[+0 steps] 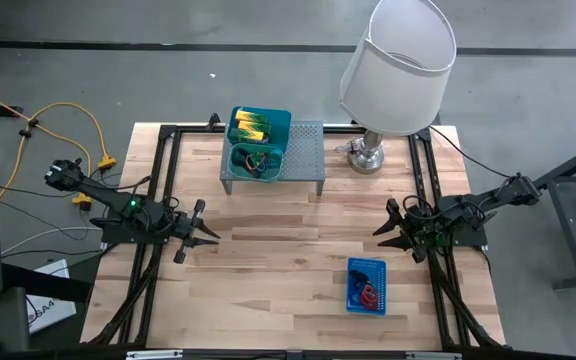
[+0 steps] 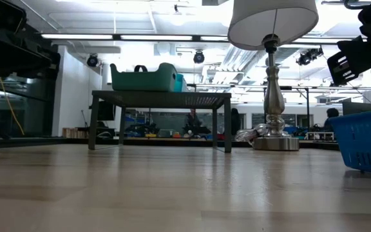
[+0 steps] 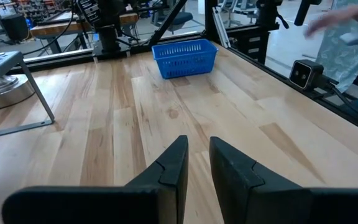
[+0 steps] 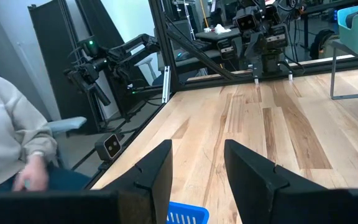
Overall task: Pick & Place Office Desk Supplies
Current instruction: Put the blue bin with spring keychains on the shelf
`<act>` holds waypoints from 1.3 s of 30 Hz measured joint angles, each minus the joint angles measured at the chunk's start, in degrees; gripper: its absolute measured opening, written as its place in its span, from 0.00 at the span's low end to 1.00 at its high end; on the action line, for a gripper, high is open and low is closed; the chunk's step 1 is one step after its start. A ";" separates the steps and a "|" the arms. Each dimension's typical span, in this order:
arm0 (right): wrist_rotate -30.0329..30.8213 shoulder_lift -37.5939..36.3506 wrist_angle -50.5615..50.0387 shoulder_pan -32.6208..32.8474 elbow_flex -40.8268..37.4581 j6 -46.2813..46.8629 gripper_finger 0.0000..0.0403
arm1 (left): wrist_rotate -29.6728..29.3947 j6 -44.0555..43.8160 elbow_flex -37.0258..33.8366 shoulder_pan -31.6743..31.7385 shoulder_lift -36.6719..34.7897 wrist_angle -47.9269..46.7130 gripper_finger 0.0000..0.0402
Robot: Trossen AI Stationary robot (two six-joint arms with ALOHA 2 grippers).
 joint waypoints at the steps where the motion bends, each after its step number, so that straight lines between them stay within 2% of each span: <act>1: 0.00 -0.01 0.00 -0.01 0.00 0.00 0.33 | 0.00 0.00 0.00 0.00 0.00 0.00 0.15; 28: 1.81 0.00 1.72 0.00 0.00 0.00 0.33 | 0.00 0.02 0.00 0.02 0.00 0.02 0.15; 35: 9.95 0.41 5.58 0.00 1.03 1.93 0.33 | 0.00 0.02 0.00 0.02 0.02 0.02 0.15; 39: 12.90 4.67 6.20 0.02 4.64 -0.58 0.33 | 0.00 0.02 0.00 0.02 0.01 0.03 0.15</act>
